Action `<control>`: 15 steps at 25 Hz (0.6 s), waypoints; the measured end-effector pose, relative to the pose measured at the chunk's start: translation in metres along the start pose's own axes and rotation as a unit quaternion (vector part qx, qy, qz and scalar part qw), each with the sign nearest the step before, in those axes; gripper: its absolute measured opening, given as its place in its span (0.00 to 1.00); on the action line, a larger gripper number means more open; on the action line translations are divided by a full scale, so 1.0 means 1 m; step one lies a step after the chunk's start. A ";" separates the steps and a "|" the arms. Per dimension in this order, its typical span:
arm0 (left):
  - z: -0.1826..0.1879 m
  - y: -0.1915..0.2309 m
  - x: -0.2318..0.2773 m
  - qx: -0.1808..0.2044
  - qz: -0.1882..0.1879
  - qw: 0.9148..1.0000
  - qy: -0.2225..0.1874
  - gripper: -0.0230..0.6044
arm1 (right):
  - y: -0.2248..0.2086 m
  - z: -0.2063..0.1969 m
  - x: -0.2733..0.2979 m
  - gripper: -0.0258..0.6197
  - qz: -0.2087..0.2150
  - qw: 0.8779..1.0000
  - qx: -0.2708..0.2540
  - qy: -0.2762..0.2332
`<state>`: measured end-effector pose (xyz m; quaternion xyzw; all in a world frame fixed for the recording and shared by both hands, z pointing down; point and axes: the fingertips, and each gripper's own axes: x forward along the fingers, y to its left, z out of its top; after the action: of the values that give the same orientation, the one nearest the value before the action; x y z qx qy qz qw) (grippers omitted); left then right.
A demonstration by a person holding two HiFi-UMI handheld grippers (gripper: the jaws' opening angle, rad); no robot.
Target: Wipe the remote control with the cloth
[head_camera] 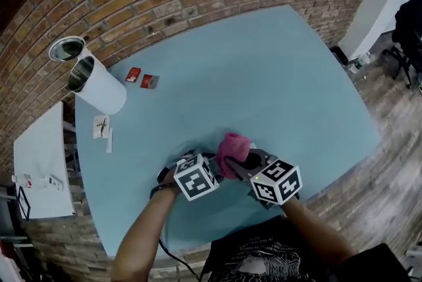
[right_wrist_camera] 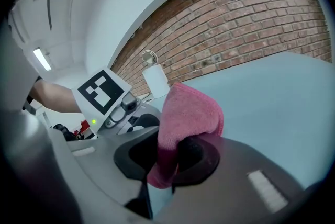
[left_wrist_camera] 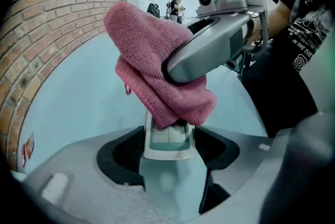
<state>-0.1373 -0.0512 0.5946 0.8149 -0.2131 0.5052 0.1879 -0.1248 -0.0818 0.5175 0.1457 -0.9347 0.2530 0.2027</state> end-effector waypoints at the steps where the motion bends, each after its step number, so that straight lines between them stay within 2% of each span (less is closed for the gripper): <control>1: -0.001 0.000 0.001 -0.001 0.001 1.000 0.006 0.52 | -0.002 0.000 -0.002 0.14 0.001 1.000 -0.002 0.000; 10: -0.004 0.000 0.002 -0.008 -0.002 0.999 0.041 0.52 | -0.036 0.005 -0.025 0.14 -0.004 1.000 0.014 -0.011; 15: -0.003 0.003 0.001 -0.010 0.001 0.999 0.037 0.52 | -0.054 0.005 -0.035 0.14 -0.013 0.999 0.029 -0.019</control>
<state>-0.1409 -0.0522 0.5976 0.7938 -0.2116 0.5326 0.2034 -0.0754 -0.1230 0.5204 0.1689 -0.9287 0.2744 0.1836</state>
